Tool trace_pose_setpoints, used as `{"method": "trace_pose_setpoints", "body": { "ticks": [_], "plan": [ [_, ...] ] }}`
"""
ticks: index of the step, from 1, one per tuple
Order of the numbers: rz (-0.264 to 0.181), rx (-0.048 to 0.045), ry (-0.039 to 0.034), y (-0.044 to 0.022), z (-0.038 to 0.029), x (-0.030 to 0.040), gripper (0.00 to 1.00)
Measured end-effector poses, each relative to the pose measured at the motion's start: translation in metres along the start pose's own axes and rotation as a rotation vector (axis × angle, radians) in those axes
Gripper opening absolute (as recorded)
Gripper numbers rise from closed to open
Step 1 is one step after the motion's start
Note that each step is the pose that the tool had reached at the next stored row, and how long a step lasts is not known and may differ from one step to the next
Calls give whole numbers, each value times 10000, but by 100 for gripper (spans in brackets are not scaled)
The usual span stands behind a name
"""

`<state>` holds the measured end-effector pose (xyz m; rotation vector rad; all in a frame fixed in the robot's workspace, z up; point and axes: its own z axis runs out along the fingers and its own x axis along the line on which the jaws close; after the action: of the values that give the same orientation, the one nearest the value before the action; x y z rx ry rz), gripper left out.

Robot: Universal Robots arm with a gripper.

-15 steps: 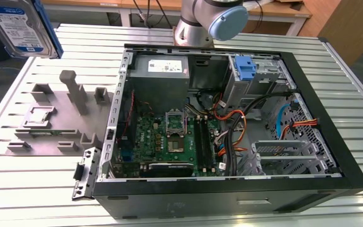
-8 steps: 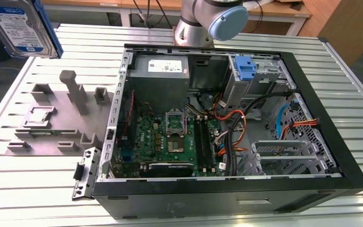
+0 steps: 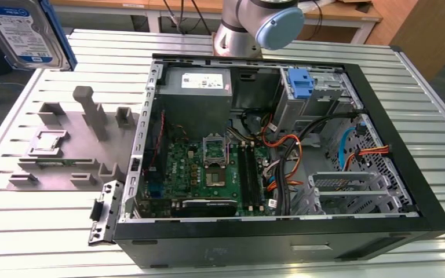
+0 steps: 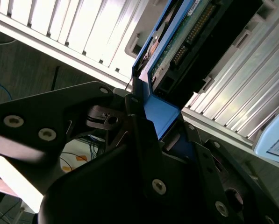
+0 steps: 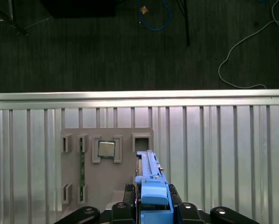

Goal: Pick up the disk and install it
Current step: 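Pick up the disk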

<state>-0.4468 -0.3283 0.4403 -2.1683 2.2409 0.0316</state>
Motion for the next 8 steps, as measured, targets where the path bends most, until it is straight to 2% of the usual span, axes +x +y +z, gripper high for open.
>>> {"method": "trace_pose_setpoints", "body": {
  "ticks": [8],
  "plan": [
    [0, 3, -1, 0, -190, -6, 36]
  ]
}}
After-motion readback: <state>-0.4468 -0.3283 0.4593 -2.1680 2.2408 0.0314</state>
